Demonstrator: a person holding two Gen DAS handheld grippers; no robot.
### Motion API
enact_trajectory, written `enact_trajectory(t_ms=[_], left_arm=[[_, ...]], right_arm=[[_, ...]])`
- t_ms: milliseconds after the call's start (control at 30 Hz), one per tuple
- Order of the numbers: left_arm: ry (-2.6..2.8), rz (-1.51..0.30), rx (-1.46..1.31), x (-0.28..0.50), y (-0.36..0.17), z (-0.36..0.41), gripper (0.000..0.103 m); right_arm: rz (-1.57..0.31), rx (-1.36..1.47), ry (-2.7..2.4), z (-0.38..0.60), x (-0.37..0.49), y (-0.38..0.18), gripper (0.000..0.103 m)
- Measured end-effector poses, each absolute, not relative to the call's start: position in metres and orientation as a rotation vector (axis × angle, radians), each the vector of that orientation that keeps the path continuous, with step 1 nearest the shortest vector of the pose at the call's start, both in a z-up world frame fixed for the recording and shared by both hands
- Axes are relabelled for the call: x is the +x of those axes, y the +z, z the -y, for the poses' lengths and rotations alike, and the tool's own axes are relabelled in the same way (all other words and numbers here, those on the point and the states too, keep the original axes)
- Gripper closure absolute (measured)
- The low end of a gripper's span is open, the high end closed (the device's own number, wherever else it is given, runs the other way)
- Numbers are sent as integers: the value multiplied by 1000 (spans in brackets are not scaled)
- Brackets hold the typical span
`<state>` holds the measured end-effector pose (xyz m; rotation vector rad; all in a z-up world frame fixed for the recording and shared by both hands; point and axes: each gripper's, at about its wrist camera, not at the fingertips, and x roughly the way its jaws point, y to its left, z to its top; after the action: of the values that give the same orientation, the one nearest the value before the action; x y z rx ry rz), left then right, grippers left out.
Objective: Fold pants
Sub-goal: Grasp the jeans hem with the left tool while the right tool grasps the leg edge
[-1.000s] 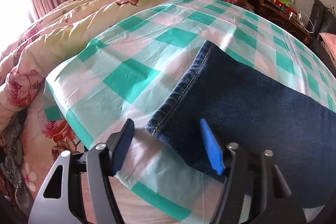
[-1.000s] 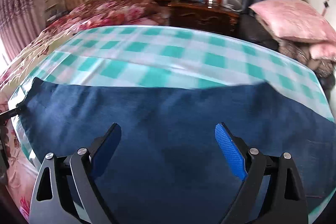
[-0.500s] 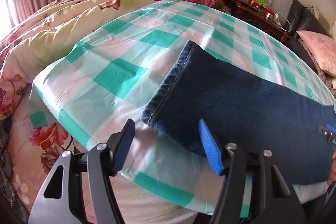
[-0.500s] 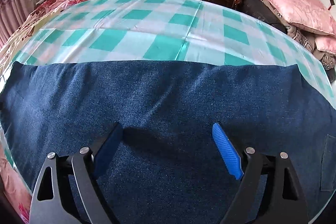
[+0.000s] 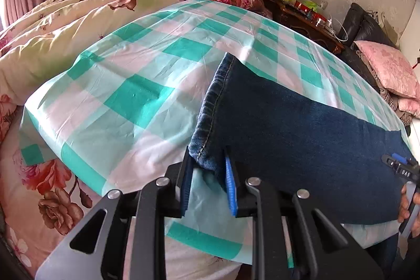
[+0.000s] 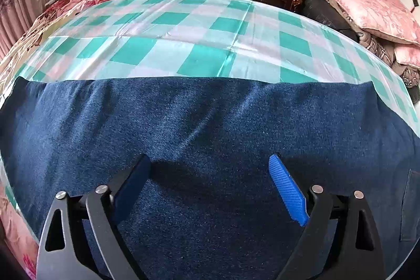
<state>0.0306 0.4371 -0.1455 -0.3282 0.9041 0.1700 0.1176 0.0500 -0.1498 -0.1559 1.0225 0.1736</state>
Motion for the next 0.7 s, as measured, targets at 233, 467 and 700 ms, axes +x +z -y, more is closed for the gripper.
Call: enact_trajectory(t_ms=[233,467,700], left_arm=[[156,-883,-428,28,-147,-449,68],[165,-889,-468,35,-141,-450,84],[219,-797,-192,34,-66,-385,85]], right_arm=[[-979,-225,266,-78,120,-137,63],[-1014,-220,288,-74,123,-142,65],[-1020,-37,318,-26,114,-110,25]])
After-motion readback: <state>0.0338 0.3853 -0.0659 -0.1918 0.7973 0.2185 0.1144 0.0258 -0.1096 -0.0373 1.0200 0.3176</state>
